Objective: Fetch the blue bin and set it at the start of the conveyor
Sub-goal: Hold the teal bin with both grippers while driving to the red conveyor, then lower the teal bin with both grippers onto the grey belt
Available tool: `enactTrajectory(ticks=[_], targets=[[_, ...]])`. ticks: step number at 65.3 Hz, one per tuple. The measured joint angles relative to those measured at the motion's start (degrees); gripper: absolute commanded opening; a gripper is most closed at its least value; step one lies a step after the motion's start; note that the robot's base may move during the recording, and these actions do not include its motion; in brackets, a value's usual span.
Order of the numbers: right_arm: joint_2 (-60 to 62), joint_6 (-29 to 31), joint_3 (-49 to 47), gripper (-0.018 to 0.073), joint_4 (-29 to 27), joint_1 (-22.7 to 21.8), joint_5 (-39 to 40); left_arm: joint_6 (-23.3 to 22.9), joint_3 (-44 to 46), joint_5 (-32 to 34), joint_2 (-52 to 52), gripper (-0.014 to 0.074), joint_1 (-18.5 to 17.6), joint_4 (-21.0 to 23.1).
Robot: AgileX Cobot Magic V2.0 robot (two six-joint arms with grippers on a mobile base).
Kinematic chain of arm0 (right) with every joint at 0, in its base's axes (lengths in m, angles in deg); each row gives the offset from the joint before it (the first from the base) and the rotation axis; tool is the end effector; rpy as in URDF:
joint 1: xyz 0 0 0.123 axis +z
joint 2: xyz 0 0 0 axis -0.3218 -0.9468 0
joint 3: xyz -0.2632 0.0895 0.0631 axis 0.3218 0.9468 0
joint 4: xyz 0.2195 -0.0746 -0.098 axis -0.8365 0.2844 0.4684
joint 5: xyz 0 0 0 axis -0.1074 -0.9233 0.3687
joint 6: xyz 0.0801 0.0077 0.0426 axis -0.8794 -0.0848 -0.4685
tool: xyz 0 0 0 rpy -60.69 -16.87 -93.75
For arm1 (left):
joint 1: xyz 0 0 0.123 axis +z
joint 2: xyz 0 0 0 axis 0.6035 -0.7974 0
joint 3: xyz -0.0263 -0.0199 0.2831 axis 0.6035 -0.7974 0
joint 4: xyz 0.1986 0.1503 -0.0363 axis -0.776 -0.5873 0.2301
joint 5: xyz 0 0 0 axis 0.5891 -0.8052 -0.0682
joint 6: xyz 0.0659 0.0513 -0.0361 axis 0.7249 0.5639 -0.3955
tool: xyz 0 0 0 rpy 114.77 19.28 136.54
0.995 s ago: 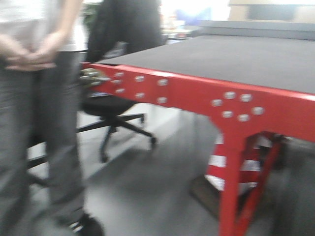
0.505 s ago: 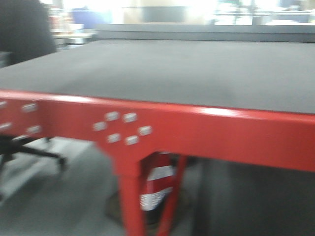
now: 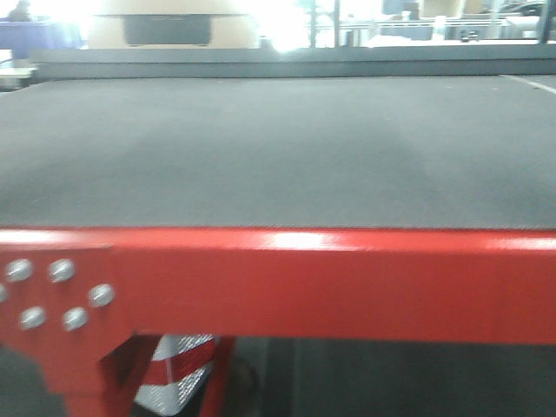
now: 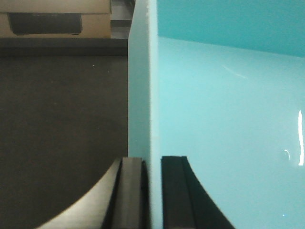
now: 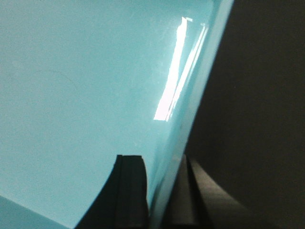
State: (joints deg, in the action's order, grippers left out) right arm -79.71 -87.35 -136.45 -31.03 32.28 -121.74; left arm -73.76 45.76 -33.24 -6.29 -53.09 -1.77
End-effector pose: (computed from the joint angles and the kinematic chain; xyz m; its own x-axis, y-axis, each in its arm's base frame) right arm 0.2878 0.0783 0.4995 -0.5484 -0.0263 -0.8358 -0.2573 0.9563 0.1388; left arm 0.2905 -0.0766 0.5117 -0.2971 -0.0029 -0.9548 0.1864 0.9806 -0.0610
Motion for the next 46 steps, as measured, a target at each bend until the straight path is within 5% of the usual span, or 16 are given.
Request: enactTrajectory(ticks=[46], targets=[[0.0,0.0,0.0,-0.0153,-0.1,0.0,0.0,0.0,0.0,0.0,0.0,-0.0111,0.0,-0.1]])
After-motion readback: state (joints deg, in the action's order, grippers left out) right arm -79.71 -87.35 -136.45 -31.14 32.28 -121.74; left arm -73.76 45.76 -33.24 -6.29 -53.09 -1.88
